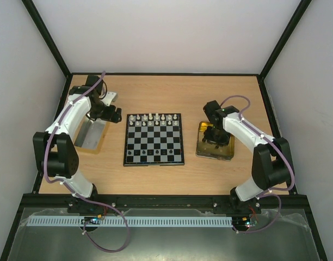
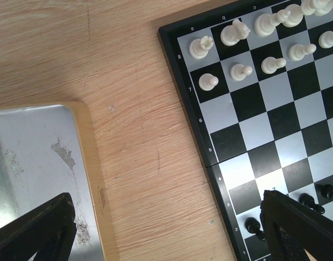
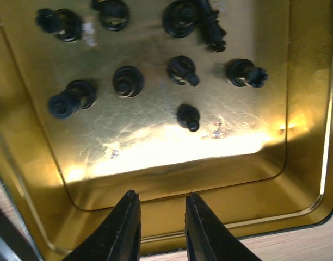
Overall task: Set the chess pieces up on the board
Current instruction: Pick up the chess piece from the storage box.
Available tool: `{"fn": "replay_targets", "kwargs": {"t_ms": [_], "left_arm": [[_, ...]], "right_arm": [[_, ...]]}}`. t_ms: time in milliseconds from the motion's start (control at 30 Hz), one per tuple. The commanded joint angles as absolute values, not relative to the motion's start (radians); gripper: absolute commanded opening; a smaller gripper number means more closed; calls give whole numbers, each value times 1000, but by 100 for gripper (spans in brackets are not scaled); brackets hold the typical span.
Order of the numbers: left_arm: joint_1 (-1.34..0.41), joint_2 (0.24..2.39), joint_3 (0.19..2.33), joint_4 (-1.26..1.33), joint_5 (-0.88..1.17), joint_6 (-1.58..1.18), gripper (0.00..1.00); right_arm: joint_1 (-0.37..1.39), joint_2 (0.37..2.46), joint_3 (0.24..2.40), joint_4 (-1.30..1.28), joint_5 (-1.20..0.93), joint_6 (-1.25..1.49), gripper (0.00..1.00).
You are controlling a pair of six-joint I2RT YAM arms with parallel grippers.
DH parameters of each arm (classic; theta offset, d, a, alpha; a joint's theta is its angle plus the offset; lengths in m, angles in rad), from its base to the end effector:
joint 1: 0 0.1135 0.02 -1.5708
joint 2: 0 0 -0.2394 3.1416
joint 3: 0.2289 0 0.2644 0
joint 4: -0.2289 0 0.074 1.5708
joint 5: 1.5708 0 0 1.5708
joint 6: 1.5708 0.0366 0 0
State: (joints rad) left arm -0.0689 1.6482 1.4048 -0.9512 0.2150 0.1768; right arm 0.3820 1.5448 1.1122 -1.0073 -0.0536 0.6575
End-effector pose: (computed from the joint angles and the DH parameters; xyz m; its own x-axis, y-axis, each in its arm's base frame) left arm 0.3419 -0.0314 0.2463 -0.8878 0.2335 -0.3966 0.3064 0.9429 -0.1307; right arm 0.2657 0.1089 0.1897 -0.9596 0.2722 -0.0709 0.2625 0.9572 0.1218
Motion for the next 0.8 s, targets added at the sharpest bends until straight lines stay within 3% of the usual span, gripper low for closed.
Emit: {"fn": "replay_targets", "kwargs": {"t_ms": [0,767], "left_arm": [[-74,1667,1432,-960,215,187,92],[-76,1665,1436,-989,195,189,92]], "right_arm": [[342,1548,1083,-944,-56,653,22],[240,1560,952,-787,-101,641,21]]}}
